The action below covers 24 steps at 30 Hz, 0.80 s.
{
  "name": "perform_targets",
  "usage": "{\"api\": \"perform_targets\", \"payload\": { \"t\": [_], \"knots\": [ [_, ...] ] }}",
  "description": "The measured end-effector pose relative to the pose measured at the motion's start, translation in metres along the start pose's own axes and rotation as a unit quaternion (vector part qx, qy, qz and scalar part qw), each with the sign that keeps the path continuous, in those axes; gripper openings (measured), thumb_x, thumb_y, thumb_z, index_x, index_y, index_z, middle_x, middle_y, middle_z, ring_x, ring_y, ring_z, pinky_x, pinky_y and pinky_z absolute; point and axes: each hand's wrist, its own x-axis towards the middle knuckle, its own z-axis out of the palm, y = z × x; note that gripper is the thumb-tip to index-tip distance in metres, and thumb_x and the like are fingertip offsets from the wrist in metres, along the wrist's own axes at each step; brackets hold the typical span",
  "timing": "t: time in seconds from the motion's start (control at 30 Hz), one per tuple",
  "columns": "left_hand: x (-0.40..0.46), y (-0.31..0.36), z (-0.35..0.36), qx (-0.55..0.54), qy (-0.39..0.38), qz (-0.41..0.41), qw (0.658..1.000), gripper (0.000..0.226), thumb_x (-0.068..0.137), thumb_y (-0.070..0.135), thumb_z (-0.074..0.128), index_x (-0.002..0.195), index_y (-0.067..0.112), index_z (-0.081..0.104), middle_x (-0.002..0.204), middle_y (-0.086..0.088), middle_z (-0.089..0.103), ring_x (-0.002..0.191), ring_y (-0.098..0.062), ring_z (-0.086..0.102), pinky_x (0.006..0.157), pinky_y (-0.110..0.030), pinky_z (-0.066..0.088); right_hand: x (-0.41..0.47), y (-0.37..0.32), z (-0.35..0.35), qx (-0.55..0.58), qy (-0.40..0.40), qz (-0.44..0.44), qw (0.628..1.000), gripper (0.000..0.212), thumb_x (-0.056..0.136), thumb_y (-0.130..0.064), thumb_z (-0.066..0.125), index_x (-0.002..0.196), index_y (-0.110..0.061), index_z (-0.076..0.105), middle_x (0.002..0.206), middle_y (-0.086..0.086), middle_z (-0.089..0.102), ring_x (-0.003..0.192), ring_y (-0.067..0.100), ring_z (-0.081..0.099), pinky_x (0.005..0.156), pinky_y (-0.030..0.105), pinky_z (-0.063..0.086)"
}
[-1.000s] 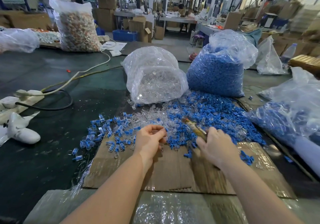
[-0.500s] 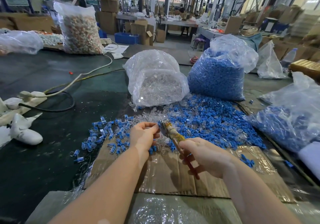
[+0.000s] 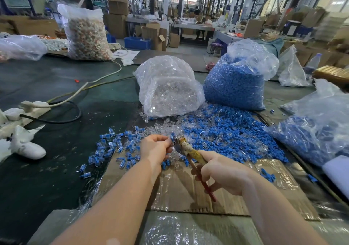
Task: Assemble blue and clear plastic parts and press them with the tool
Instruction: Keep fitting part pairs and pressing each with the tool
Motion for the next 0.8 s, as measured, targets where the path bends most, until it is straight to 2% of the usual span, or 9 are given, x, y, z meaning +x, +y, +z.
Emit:
{"api": "perform_targets", "payload": {
  "t": [0.13,0.3,0.4,0.5,0.6,0.7,0.8],
  "knots": [
    [0.002,-0.001,0.001,-0.028,-0.004,-0.042,0.999,0.007,0.085,0.004,0.063,0.082,0.011,0.064,0.074,-0.006,0.066,0.058,-0.011,0.059,0.034,-0.014,0.037,-0.001,0.000,-0.001,0.005,-0.001,-0.001,1.000,0.049,0.077,0.012,0.037,0.100,-0.026,0.059,0.094,0.010,0.046,0.086,0.025,0.046,0.076,0.041,0.044],
    [0.002,0.000,0.003,-0.051,0.000,-0.063,0.997,0.015,0.086,0.001,0.061,0.075,0.011,0.061,0.067,-0.005,0.062,0.054,-0.010,0.054,0.032,-0.015,0.037,0.002,0.000,0.004,-0.016,0.017,-0.003,1.000,0.035,0.078,0.012,0.038,0.106,-0.005,0.052,0.090,0.010,0.045,0.082,0.024,0.041,0.064,0.031,0.036],
    [0.001,0.001,0.002,-0.049,0.005,-0.059,0.997,0.014,0.086,0.001,0.061,0.076,0.010,0.062,0.068,-0.005,0.062,0.055,-0.009,0.055,0.034,-0.014,0.039,0.002,-0.002,0.007,-0.034,0.030,-0.016,0.999,0.024,0.080,0.009,0.040,0.092,-0.009,0.051,0.086,0.009,0.045,0.077,0.022,0.040,0.055,0.026,0.031],
    [0.000,0.002,0.002,-0.050,0.008,-0.057,0.997,0.011,0.086,0.002,0.062,0.078,0.010,0.063,0.069,-0.005,0.062,0.056,-0.009,0.055,0.036,-0.014,0.040,0.003,-0.001,0.010,-0.054,0.050,-0.033,0.997,0.029,0.080,0.008,0.038,0.077,-0.018,0.048,0.078,0.008,0.046,0.071,0.021,0.040,0.055,0.029,0.032],
    [-0.001,0.001,0.002,-0.043,0.008,-0.054,0.998,0.009,0.086,0.004,0.061,0.081,0.010,0.063,0.072,-0.005,0.062,0.057,-0.009,0.055,0.038,-0.014,0.041,0.004,0.001,0.013,-0.069,0.068,-0.049,0.994,0.029,0.080,0.006,0.035,0.075,-0.019,0.048,0.074,0.008,0.047,0.066,0.022,0.041,0.056,0.033,0.035],
    [0.000,0.000,0.001,-0.039,0.010,-0.052,0.998,0.009,0.087,0.004,0.060,0.082,0.011,0.064,0.073,-0.006,0.063,0.057,-0.009,0.055,0.038,-0.013,0.042,0.004,0.002,0.015,-0.069,0.065,-0.048,0.994,0.030,0.084,0.005,0.039,0.073,-0.022,0.047,0.068,0.001,0.047,0.057,0.015,0.040,0.055,0.030,0.036],
    [0.001,-0.002,0.002,-0.059,0.013,-0.057,0.997,0.009,0.087,0.004,0.060,0.081,0.011,0.063,0.073,-0.006,0.063,0.057,-0.009,0.055,0.038,-0.013,0.042,0.002,0.002,0.015,-0.006,0.056,-0.035,0.998,0.026,0.083,0.007,0.047,0.085,-0.018,0.055,0.075,0.003,0.048,0.061,0.014,0.042,0.055,0.026,0.035]
  ]
}}
